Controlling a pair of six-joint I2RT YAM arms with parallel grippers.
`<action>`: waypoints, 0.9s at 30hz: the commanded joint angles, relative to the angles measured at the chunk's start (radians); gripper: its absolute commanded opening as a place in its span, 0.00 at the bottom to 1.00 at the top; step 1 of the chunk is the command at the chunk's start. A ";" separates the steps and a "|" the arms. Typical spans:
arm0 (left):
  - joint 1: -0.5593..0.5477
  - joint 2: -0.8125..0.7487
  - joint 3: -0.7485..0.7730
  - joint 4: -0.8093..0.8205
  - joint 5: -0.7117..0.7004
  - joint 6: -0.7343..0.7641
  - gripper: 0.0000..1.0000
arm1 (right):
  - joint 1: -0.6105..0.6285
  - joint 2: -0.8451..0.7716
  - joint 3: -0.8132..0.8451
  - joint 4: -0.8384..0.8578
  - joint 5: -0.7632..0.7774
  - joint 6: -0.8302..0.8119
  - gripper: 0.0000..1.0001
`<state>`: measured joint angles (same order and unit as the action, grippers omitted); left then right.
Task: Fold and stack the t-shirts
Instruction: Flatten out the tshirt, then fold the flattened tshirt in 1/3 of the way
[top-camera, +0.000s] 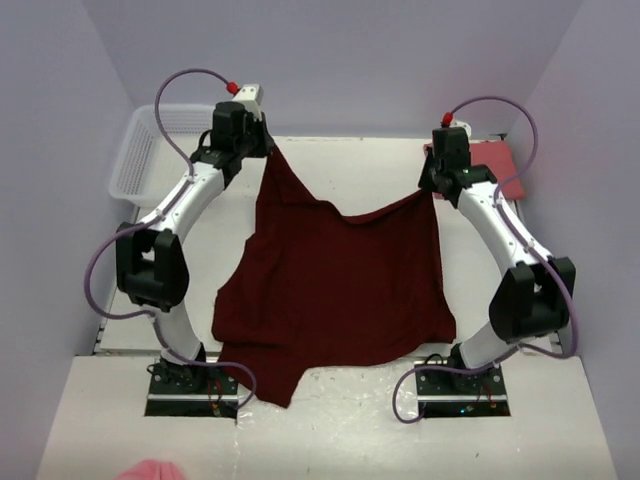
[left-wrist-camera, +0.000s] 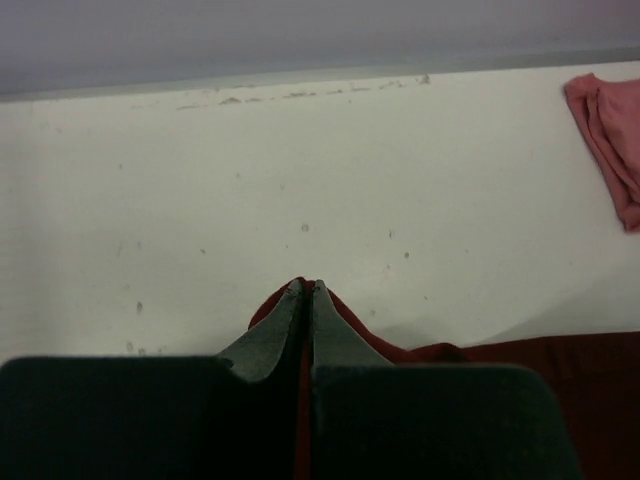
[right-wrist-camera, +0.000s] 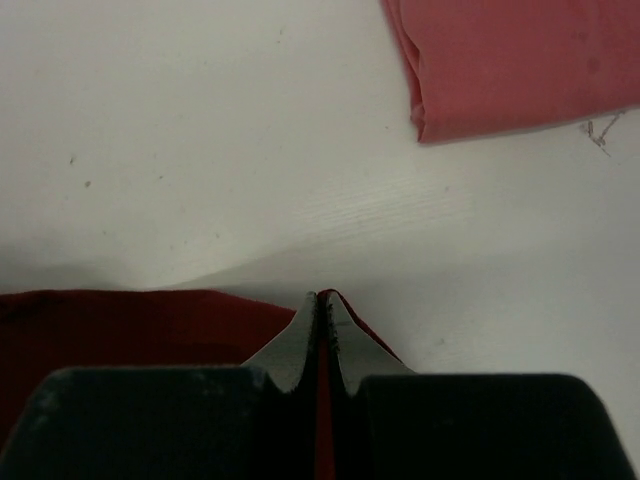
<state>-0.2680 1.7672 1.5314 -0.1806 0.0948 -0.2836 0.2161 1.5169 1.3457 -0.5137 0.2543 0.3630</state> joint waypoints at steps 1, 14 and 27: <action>0.035 0.075 0.182 0.069 0.025 0.063 0.00 | -0.053 0.103 0.160 0.015 -0.012 -0.010 0.00; 0.111 0.455 0.789 -0.102 0.046 0.150 0.00 | -0.152 0.357 0.403 -0.060 -0.016 -0.041 0.00; 0.139 0.509 0.719 -0.114 0.042 0.141 0.00 | -0.201 0.447 0.462 -0.074 -0.027 -0.072 0.00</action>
<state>-0.1364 2.3077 2.2574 -0.2901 0.1276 -0.1600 0.0372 1.9663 1.7874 -0.5823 0.2237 0.3119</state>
